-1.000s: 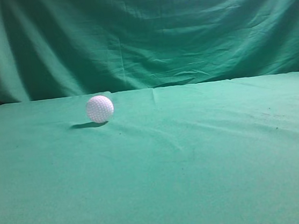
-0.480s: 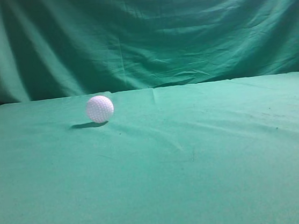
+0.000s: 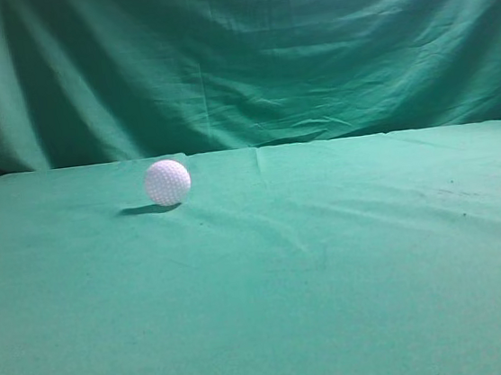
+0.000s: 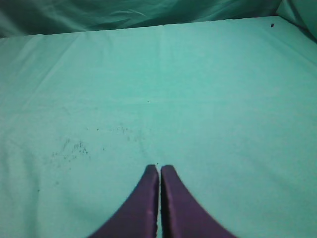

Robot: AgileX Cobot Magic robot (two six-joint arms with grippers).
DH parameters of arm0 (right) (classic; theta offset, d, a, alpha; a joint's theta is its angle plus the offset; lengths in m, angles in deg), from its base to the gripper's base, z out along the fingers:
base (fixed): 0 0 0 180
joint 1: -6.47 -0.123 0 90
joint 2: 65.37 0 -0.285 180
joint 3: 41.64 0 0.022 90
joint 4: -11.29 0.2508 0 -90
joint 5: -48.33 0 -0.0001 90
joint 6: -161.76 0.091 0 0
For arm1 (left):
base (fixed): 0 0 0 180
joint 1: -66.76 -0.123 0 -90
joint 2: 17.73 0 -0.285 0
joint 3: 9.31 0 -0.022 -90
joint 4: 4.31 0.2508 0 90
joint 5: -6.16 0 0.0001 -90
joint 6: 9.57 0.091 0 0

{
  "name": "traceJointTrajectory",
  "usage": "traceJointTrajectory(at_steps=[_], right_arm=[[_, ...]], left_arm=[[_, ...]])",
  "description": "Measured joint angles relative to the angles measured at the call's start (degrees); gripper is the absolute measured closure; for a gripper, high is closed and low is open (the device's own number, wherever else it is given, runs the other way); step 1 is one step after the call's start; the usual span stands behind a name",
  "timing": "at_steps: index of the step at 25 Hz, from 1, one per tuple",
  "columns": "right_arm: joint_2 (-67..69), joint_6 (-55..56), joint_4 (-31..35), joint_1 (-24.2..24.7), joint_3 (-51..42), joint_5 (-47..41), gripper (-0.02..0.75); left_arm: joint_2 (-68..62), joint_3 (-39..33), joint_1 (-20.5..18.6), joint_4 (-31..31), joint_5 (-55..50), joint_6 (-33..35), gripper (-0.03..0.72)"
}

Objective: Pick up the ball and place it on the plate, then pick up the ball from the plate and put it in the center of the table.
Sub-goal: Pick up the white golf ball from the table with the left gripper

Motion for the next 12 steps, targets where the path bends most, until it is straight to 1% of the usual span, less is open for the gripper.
traceJointTrajectory(at_steps=[4,6,9,12], right_arm=[[0.00,0.00,0.00,0.00,0.00,0.00,0.738],[0.00,0.00,0.00,0.00,0.00,0.00,0.738],[0.00,0.00,0.00,0.00,0.00,0.00,0.738],[0.00,0.00,0.00,0.00,0.00,0.00,0.738]], left_arm=[[-7.32,4.67,6.35,6.27,2.50,-5.11,0.688],[-11.20,7.68,8.75,9.93,2.62,-9.90,0.688],[-17.24,12.96,11.12,16.23,2.61,-16.40,0.688],[-23.01,18.32,13.12,21.20,2.08,-20.37,0.688]])
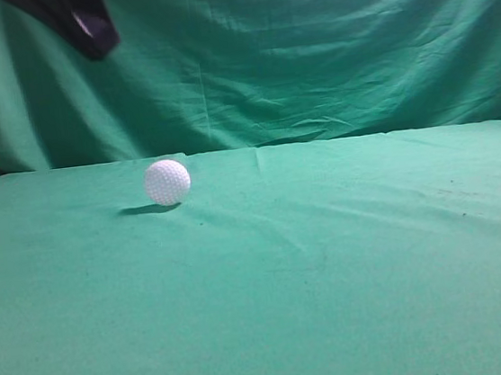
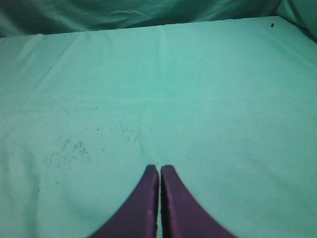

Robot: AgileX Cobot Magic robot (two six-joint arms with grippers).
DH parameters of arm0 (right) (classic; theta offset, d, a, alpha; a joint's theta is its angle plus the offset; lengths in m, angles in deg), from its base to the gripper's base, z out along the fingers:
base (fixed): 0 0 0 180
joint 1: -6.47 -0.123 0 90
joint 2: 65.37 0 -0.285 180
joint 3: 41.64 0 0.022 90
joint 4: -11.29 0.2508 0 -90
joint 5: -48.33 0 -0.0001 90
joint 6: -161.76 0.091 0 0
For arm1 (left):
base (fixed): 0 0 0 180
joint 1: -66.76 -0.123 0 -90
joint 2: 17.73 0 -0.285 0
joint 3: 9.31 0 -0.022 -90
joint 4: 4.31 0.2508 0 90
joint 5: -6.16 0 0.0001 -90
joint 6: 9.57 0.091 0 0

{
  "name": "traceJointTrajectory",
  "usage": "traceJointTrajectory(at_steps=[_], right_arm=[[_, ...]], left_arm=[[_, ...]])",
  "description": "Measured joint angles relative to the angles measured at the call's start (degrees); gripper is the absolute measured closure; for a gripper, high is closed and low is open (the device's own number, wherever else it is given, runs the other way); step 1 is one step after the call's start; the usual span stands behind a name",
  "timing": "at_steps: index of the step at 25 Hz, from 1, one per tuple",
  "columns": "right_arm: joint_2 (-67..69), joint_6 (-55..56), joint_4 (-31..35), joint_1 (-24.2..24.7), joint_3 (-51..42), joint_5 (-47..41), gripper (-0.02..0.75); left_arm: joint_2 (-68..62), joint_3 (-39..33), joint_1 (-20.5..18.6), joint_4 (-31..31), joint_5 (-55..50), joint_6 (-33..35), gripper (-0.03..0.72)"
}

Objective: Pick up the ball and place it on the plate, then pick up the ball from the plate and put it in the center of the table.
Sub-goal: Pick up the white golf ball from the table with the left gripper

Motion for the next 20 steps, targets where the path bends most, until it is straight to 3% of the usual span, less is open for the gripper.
traceJointTrajectory(at_steps=[5,13,16,20], right_arm=[[0.00,0.00,0.00,0.00,0.00,0.00,0.738],[0.00,0.00,0.00,0.00,0.00,0.00,0.738],[0.00,0.00,0.00,0.00,0.00,0.00,0.738],[0.00,0.00,0.00,0.00,0.00,0.00,0.738]], left_arm=[[-8.50,7.54,0.92,5.06,-1.25,-6.77,0.688],[-17.15,13.28,1.00,8.27,-1.86,-8.18,0.688],[-17.97,13.28,1.00,8.31,-1.86,-8.18,0.549],[-19.30,13.28,1.00,8.31,-1.47,-10.25,0.200]])
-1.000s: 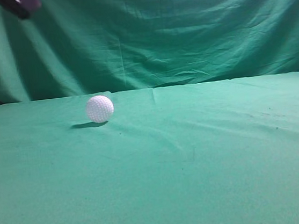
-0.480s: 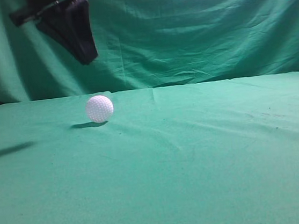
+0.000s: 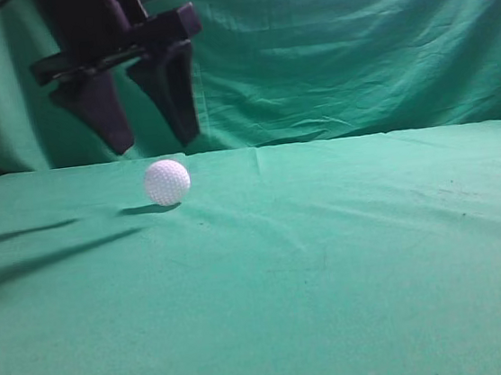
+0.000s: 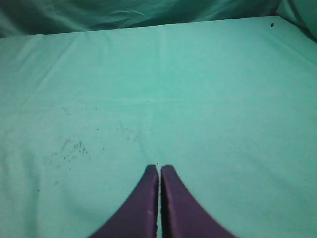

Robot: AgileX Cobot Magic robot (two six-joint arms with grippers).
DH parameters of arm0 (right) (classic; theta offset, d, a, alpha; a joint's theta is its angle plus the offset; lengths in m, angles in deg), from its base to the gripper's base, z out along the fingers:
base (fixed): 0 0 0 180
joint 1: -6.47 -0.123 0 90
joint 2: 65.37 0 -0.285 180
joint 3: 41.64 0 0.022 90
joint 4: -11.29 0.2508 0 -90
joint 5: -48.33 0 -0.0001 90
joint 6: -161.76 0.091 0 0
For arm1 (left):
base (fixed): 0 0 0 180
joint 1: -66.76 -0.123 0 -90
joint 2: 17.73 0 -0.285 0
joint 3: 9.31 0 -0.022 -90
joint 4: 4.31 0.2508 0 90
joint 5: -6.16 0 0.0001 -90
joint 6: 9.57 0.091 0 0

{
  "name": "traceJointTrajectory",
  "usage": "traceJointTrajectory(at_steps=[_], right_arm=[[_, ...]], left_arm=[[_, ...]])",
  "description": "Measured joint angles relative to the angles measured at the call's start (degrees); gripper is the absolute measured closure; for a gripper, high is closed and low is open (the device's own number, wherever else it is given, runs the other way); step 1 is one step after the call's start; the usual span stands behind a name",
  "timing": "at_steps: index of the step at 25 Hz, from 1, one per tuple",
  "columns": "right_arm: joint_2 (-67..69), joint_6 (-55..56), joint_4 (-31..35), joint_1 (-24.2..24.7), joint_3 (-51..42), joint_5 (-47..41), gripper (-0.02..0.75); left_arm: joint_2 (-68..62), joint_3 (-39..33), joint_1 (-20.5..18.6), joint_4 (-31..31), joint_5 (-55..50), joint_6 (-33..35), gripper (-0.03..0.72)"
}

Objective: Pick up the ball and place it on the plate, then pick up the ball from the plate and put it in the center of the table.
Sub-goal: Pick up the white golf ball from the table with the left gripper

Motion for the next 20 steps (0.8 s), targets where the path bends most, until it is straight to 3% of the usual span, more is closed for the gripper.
traceJointTrajectory(at_steps=[1,3,6,8,19,20], right_arm=[[0.00,0.00,0.00,0.00,0.00,0.00,0.738],[0.00,0.00,0.00,0.00,0.00,0.00,0.738],[0.00,0.00,0.00,0.00,0.00,0.00,0.738],[0.00,0.00,0.00,0.00,0.00,0.00,0.738],[0.00,0.00,0.00,0.00,0.00,0.00,0.738],[0.00,0.00,0.00,0.00,0.00,0.00,0.738]], left_arm=[[-0.37,0.00,0.00,0.00,0.22,-0.59,0.116],[-1.60,0.23,0.00,0.00,0.37,-1.67,0.041],[-3.60,1.42,0.00,0.00,0.61,-2.15,0.045],[-4.70,2.53,0.00,0.22,0.81,-2.28,0.104],[-8.40,4.59,0.00,3.48,1.15,-2.51,0.100],[-8.54,4.59,0.00,4.10,1.15,-2.51,0.162]])
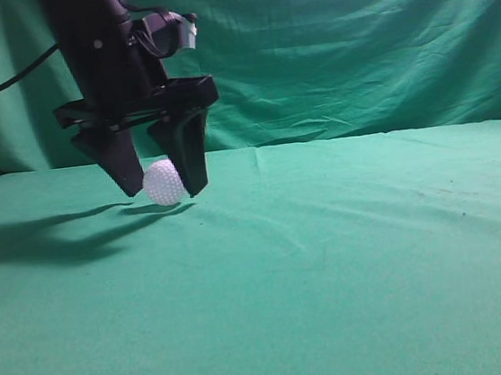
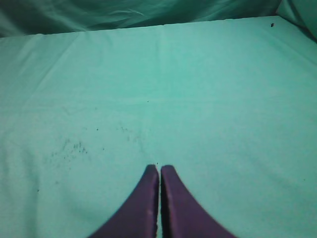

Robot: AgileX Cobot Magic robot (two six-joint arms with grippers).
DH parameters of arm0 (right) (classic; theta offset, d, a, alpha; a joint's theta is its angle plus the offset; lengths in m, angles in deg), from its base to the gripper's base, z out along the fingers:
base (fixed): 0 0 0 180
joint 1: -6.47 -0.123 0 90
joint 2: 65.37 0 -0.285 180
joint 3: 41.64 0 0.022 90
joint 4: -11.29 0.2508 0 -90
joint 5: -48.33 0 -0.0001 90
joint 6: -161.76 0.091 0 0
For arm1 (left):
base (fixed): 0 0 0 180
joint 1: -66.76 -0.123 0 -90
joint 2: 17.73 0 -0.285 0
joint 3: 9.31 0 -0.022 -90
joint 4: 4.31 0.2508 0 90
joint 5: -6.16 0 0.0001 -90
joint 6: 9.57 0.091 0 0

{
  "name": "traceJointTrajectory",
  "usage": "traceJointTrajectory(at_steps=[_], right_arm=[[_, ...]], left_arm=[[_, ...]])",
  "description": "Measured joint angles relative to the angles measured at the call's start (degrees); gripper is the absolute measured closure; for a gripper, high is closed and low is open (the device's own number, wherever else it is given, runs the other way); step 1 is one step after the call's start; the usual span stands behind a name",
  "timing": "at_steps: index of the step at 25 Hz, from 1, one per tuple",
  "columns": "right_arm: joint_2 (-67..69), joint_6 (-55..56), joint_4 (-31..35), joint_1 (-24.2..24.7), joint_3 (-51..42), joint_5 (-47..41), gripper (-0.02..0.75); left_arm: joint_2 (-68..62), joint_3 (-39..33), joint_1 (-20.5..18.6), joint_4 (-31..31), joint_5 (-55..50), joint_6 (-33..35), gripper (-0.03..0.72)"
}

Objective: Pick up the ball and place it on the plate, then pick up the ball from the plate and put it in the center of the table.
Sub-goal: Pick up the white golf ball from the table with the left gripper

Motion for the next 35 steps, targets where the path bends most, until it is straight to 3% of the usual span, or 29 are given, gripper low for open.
traceJointTrajectory(at_steps=[5,17,22,28,35], right_arm=[[0.00,0.00,0.00,0.00,0.00,0.00,0.738],[0.00,0.00,0.00,0.00,0.00,0.00,0.738],[0.00,0.00,0.00,0.00,0.00,0.00,0.738],[0.00,0.00,0.00,0.00,0.00,0.00,0.738],[0.00,0.00,0.00,0.00,0.00,0.00,0.738]], left_arm=[[0.01,0.00,0.00,0.35,0.04,0.00,0.379],[4.27,5.85,0.00,0.64,-10.60,-0.25,0.378],[11.78,6.07,-0.54,4.96,-17.24,-3.64,0.378],[21.59,-0.83,-7.92,5.32,-19.11,-4.49,0.378],[29.54,-10.74,-20.85,5.32,-19.23,-4.52,0.378]])
